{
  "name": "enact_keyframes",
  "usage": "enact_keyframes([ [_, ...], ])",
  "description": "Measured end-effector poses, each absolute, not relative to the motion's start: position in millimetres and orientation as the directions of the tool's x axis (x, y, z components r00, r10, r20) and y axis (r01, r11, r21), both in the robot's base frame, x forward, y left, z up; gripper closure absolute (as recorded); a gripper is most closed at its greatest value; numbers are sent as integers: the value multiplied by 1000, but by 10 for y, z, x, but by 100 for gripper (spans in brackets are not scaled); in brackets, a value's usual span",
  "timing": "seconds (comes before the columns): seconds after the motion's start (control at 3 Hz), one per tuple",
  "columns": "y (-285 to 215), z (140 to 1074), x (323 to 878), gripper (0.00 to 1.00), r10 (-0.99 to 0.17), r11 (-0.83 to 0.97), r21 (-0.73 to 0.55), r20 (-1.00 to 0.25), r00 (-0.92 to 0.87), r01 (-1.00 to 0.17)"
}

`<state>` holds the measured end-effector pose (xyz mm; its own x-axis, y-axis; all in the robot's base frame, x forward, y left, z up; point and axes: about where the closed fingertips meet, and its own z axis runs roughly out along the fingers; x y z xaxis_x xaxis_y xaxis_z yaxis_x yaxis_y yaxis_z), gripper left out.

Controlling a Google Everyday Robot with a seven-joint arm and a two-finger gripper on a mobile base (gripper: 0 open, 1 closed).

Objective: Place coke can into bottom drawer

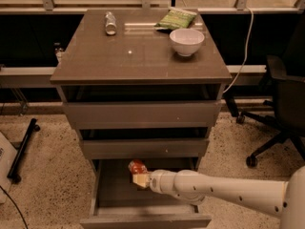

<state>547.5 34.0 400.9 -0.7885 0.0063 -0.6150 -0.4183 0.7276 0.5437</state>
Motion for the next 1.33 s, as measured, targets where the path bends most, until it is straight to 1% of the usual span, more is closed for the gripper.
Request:
enact_keyframes([
  [0.67,372,3337,5564,100,90,733,603,-546,-833,-316],
  [1.0,301,2916,5635,100,147,732,640,-484,-863,-234],
  [1.33,219,2633,5653,100,161,736,655,-412,-897,-169],
])
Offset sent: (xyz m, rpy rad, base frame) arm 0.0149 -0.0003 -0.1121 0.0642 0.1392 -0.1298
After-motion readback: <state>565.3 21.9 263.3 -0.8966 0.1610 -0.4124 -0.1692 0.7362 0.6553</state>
